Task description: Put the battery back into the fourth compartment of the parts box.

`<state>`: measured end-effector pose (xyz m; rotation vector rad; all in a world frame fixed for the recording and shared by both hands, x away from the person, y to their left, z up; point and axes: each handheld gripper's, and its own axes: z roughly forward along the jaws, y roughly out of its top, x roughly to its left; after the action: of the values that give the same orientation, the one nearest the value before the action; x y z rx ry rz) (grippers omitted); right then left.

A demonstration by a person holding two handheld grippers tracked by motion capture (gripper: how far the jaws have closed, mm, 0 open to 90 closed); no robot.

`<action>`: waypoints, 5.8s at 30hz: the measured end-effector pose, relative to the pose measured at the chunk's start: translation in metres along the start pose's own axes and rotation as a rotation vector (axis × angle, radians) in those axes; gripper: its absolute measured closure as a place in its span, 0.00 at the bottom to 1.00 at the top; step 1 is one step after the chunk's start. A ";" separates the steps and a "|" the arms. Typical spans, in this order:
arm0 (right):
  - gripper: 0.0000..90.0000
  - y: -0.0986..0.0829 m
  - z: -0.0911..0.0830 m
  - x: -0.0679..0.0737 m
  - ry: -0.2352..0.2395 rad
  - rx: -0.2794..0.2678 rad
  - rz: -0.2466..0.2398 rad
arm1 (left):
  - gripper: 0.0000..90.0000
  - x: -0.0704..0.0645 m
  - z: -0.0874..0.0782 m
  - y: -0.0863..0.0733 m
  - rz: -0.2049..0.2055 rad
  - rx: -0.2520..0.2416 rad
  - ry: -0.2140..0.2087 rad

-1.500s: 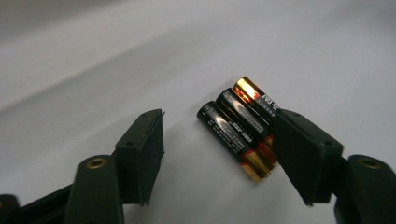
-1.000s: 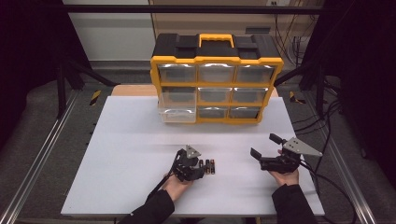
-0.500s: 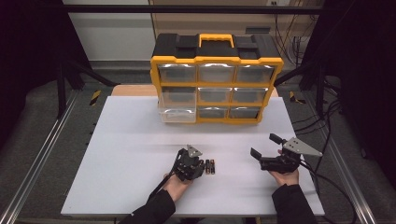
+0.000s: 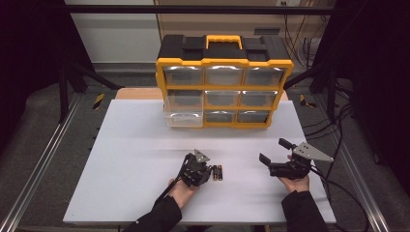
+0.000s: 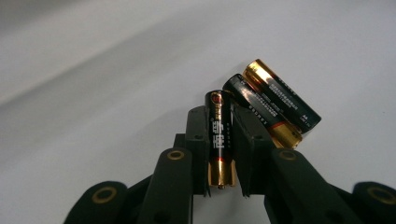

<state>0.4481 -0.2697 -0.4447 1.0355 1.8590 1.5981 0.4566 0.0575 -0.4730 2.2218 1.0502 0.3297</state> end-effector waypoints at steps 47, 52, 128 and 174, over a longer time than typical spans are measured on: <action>0.00 -0.001 0.001 0.000 0.010 0.008 -0.005 | 0.84 0.040 -0.096 0.013 0.009 -0.206 -0.089; 0.00 -0.001 0.001 0.001 0.010 0.012 0.000 | 0.84 0.046 -0.109 0.018 0.012 -0.232 -0.086; 0.00 -0.001 0.002 0.000 0.012 0.017 -0.006 | 0.84 0.124 -0.128 0.136 0.067 -0.294 0.061; 0.00 -0.001 0.001 0.000 0.008 0.014 -0.002 | 0.25 0.114 -0.159 0.090 0.025 -0.478 0.029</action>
<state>0.4488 -0.2687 -0.4459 1.0343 1.8779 1.5923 0.5088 0.1739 -0.2997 1.8049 0.8514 0.5614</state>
